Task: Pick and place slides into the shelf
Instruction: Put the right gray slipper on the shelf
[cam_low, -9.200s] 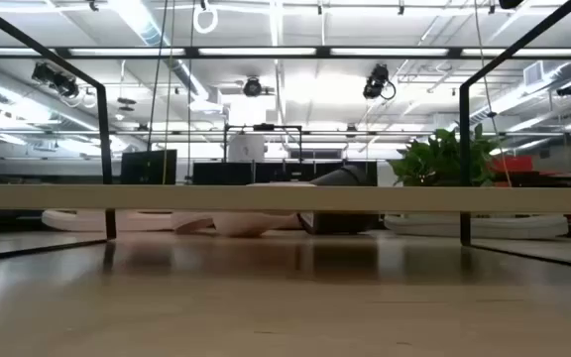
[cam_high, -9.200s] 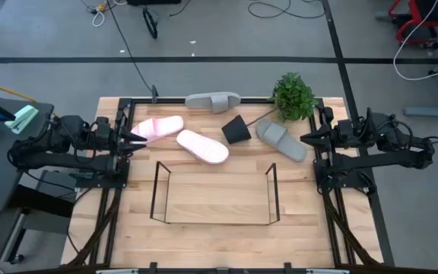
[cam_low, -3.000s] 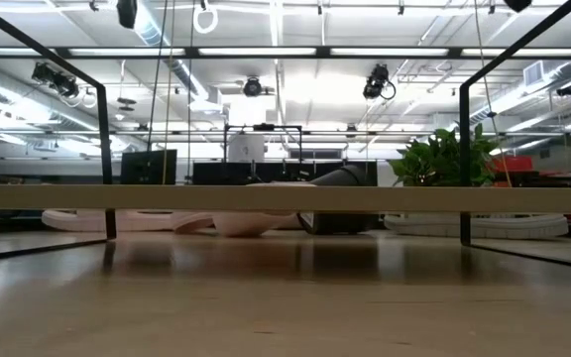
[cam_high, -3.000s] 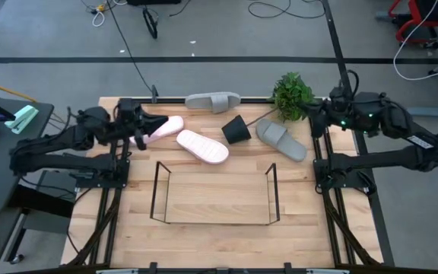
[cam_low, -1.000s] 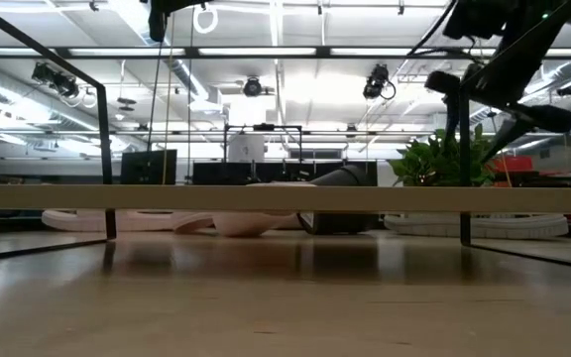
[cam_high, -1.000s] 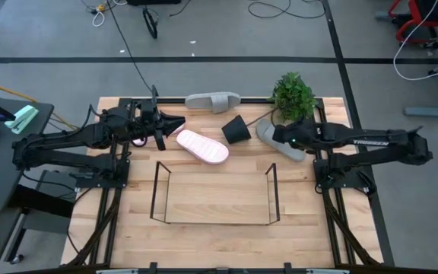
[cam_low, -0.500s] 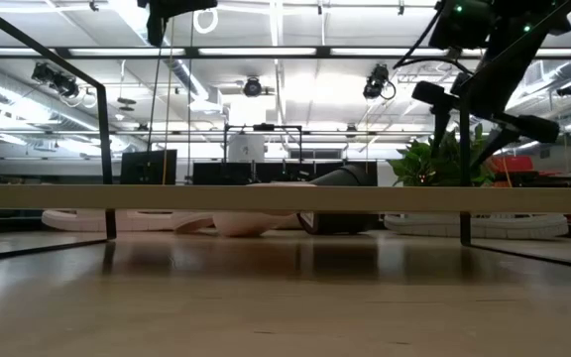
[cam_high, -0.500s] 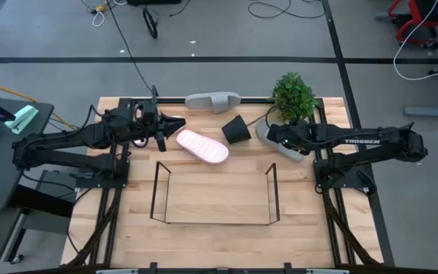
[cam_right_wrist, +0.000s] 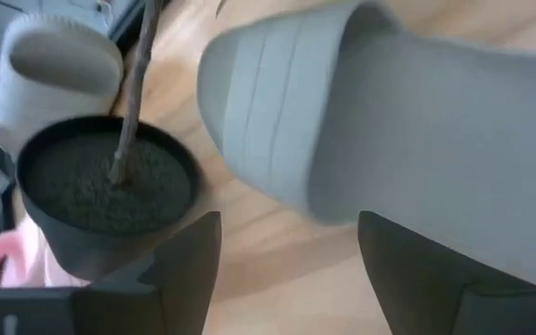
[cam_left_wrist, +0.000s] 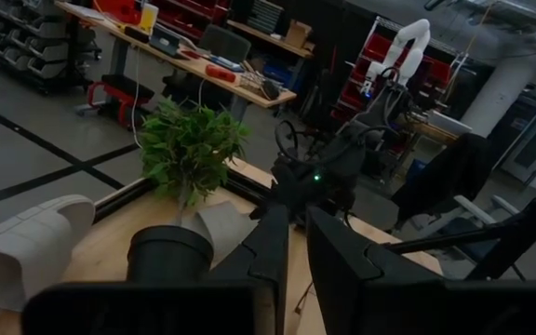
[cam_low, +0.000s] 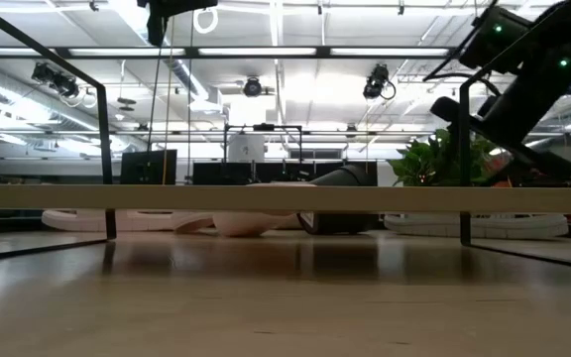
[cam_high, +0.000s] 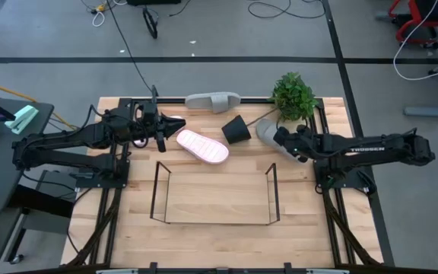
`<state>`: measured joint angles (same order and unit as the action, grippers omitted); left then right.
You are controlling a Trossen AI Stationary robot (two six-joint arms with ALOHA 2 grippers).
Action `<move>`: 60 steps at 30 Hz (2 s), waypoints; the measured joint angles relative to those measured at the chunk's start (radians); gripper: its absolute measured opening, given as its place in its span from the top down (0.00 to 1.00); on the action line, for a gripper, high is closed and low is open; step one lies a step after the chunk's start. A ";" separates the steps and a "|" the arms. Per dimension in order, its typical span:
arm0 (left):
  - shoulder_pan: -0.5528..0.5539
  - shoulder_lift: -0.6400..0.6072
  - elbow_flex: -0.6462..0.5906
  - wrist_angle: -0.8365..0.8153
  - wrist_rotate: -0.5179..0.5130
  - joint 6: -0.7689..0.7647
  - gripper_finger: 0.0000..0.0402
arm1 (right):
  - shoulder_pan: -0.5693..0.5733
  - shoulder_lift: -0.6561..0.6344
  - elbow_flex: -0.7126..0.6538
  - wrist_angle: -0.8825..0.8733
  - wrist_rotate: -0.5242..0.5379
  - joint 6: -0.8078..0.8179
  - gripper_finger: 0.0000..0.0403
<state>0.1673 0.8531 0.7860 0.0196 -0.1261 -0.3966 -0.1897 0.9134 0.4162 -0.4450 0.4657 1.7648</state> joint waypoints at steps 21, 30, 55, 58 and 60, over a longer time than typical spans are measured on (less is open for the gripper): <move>0.000 0.000 0.000 -0.011 0.000 -0.004 0.90 | -0.178 -0.044 -0.207 0.345 -0.023 -0.067 0.36; 0.000 0.000 0.000 -0.010 0.000 -0.004 0.90 | -0.229 -0.044 -0.229 0.442 -0.026 -0.093 0.37; 0.000 0.000 0.000 -0.011 0.000 -0.004 0.90 | -0.306 0.049 -0.229 0.505 -0.106 -0.093 0.46; 0.000 0.000 0.000 -0.019 0.000 -0.004 0.90 | -0.306 0.079 -0.229 0.551 -0.106 -0.098 0.46; 0.000 0.000 0.000 -0.018 0.000 -0.004 0.91 | -0.306 0.102 -0.229 0.580 -0.105 -0.106 0.47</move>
<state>0.1672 0.8530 0.7860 0.0017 -0.1257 -0.4010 -0.4961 1.0149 0.1867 0.1349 0.3603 1.6592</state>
